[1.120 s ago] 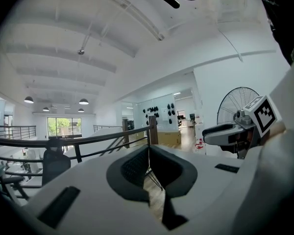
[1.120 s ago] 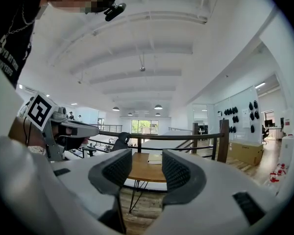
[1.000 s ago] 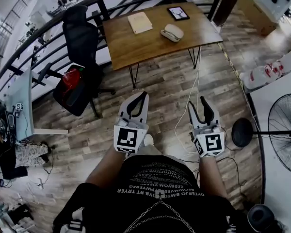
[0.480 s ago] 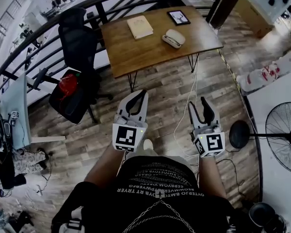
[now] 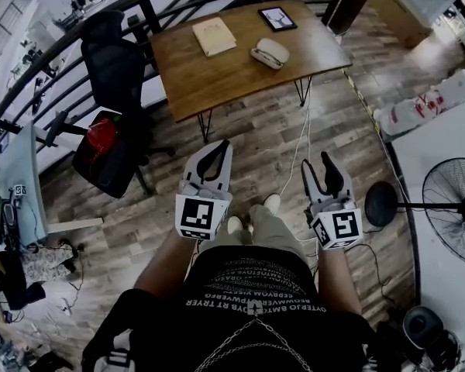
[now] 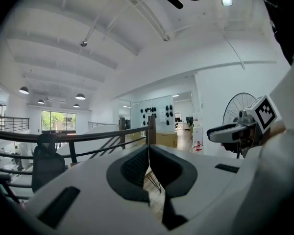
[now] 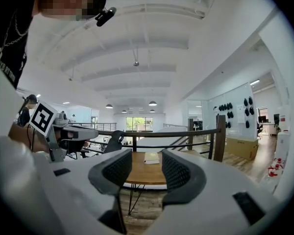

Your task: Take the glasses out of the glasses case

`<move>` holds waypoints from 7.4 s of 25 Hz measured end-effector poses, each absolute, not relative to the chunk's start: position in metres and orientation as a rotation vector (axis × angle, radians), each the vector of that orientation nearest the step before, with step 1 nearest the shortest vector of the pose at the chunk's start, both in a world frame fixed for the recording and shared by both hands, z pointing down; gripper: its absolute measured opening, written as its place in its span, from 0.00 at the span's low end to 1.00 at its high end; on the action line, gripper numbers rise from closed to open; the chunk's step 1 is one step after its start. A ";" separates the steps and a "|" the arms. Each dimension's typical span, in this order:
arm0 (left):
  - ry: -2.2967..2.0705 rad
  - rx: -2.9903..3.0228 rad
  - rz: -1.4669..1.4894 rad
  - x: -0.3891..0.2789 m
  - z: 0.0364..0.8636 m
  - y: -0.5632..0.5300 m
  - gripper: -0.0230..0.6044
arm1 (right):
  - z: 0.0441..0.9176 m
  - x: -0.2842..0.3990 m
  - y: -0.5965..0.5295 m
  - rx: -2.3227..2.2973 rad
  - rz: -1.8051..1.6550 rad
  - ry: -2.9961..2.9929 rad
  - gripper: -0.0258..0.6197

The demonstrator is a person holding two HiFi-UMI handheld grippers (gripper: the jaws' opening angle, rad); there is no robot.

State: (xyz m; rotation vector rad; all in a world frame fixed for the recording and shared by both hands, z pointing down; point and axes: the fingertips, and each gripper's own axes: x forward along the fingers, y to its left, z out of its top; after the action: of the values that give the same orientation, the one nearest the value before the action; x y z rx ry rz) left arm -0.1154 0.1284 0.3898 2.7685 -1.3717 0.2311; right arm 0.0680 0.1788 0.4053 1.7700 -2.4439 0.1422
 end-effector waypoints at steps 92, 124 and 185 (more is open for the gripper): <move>-1.629 2.624 0.316 0.004 0.395 -0.080 0.08 | 0.408 0.175 -0.078 1.429 0.121 -2.652 0.30; -1.508 2.644 0.385 -0.002 0.408 -0.239 0.08 | 0.416 0.154 -0.229 1.435 0.196 -2.611 0.30; -1.328 2.606 0.405 -0.002 0.475 -0.438 0.08 | 0.523 0.120 -0.427 1.272 0.512 -2.558 0.29</move>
State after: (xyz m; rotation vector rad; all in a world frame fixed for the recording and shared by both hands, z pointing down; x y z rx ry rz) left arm -0.0019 -0.4381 0.4747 2.6058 -1.3283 0.4048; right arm 0.1196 -0.4267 0.5226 1.2724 -2.5584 0.5124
